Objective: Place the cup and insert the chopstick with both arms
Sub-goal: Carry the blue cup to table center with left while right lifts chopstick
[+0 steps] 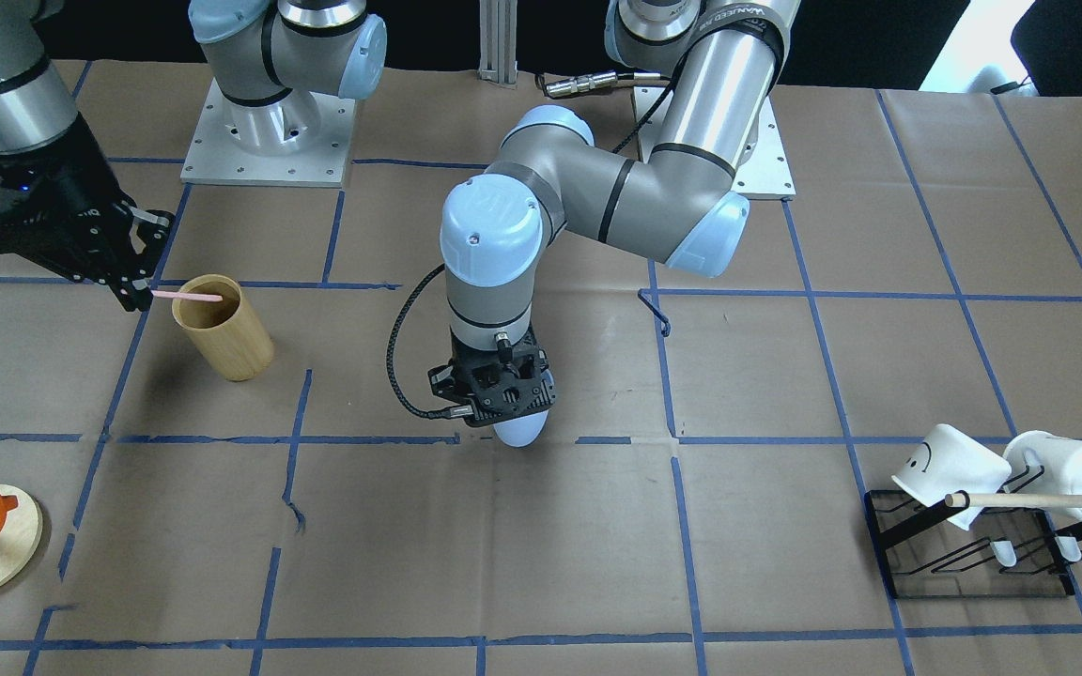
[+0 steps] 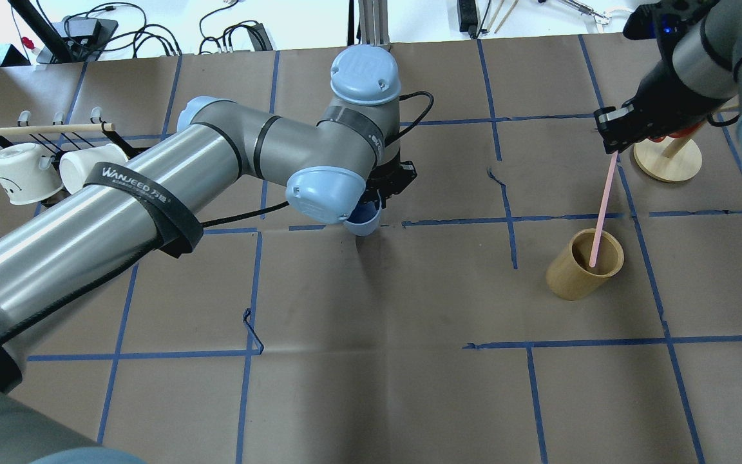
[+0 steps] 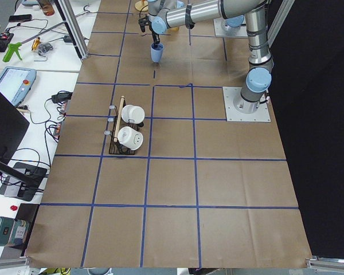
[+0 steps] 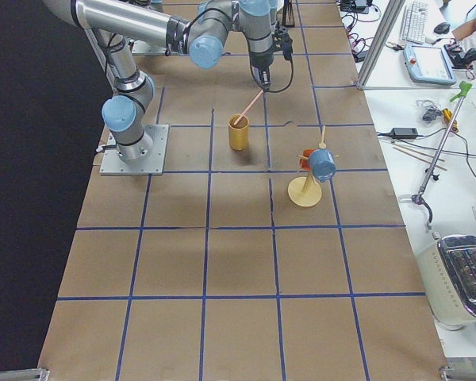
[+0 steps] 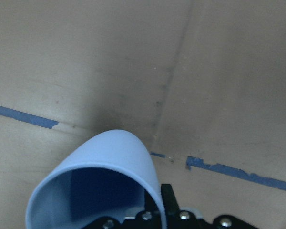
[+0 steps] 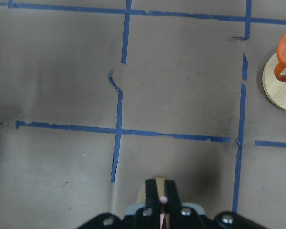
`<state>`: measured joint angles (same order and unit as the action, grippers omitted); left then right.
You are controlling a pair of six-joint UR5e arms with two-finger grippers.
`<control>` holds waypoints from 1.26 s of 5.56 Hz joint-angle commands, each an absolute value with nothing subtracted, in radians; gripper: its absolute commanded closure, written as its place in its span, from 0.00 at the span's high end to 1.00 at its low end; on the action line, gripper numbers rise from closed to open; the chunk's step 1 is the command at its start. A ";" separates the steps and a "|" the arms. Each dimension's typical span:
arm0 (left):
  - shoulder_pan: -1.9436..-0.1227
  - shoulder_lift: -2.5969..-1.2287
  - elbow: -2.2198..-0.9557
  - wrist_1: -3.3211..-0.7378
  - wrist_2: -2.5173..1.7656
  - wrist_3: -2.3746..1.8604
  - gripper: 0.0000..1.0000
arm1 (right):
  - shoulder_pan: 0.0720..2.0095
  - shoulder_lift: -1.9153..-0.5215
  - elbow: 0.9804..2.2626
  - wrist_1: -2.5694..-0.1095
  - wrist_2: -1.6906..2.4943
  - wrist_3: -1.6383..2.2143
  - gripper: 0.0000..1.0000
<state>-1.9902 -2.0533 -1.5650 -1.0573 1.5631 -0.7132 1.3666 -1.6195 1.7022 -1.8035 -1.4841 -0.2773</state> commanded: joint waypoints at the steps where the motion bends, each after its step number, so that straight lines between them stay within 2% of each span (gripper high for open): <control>1: -2.011 -2.068 -1.554 -1.048 1.548 -0.738 0.22 | 1.368 -1.531 1.436 -1.526 -1.480 -0.200 0.09; 2: -2.011 -2.060 -1.558 -1.048 1.555 -0.721 0.99 | 1.394 -1.476 1.340 -1.426 -1.480 -0.117 0.09; 3: -2.003 -2.048 -1.552 -1.049 1.555 -0.689 0.99 | 1.449 -1.427 1.268 -1.372 -1.486 -0.019 0.09; 5: -1.961 -1.941 -1.537 -1.113 1.551 -0.606 0.99 | 1.514 -1.393 1.239 -1.374 -1.496 0.055 0.09; 7: -1.826 -1.756 -1.482 -1.434 1.530 -0.359 0.99 | 1.535 -1.361 1.214 -1.435 -1.494 0.060 0.09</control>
